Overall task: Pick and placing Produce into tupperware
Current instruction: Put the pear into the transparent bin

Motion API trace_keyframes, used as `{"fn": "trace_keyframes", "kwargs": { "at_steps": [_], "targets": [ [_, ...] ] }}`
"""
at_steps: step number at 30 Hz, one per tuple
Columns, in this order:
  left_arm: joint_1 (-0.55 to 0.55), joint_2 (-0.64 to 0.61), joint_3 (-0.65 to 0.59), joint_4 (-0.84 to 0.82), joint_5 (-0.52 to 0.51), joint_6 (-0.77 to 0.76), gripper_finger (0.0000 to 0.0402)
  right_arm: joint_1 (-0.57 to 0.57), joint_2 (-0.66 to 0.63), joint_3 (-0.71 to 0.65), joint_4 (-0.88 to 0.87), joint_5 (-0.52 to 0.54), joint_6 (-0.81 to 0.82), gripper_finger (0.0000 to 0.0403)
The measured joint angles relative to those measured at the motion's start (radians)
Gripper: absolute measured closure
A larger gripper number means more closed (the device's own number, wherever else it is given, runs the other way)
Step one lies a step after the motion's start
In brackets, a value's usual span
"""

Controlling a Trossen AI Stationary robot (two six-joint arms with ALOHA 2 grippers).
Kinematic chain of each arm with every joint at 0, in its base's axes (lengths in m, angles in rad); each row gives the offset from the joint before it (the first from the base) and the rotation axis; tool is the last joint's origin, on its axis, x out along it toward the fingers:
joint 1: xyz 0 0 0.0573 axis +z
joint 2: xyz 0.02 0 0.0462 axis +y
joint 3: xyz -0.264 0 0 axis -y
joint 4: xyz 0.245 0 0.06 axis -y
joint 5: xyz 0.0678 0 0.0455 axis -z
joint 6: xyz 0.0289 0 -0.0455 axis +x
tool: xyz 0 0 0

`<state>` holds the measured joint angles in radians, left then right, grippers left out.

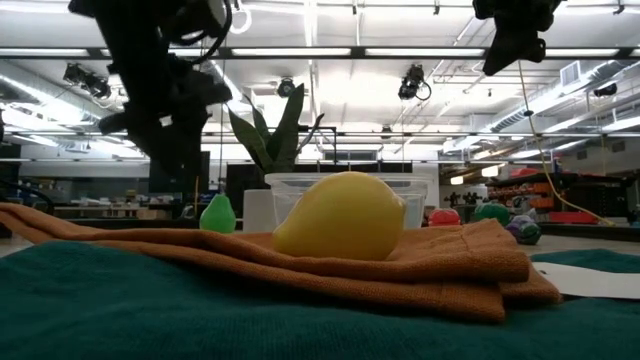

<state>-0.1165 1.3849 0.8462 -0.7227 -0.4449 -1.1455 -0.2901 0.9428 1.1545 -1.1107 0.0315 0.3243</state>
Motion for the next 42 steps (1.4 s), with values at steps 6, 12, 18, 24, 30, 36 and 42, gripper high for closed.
{"fn": "trace_keyframes", "kwargs": {
  "at_steps": [6,12,18,24,30,36,42],
  "targets": [
    [0.000,0.001,-0.045,0.034,-0.045,-0.036,0.0235,0.000,0.000,0.000,0.000,0.001,0.023,0.0403],
    [0.002,0.001,-0.075,0.069,-0.080,-0.042,0.0223,0.000,0.000,0.000,0.001,0.002,0.026,0.0403],
    [0.002,0.002,-0.116,0.134,-0.080,-0.036,0.0185,0.000,0.000,0.000,0.001,0.002,0.058,0.0403],
    [0.006,0.008,-0.119,0.148,-0.115,0.060,0.0131,0.000,0.000,0.000,0.001,0.002,0.075,0.0403],
    [0.042,0.008,-0.119,0.194,-0.124,0.118,0.0081,0.000,0.000,0.000,0.001,0.002,0.096,0.0403],
    [0.103,0.008,-0.119,0.196,-0.122,0.122,0.0054,0.000,0.000,0.000,0.001,0.001,0.115,0.0403],
    [0.155,0.008,-0.119,0.233,-0.077,0.144,0.0053,0.000,0.000,0.000,0.001,0.001,0.121,0.0403]
  ]
}}
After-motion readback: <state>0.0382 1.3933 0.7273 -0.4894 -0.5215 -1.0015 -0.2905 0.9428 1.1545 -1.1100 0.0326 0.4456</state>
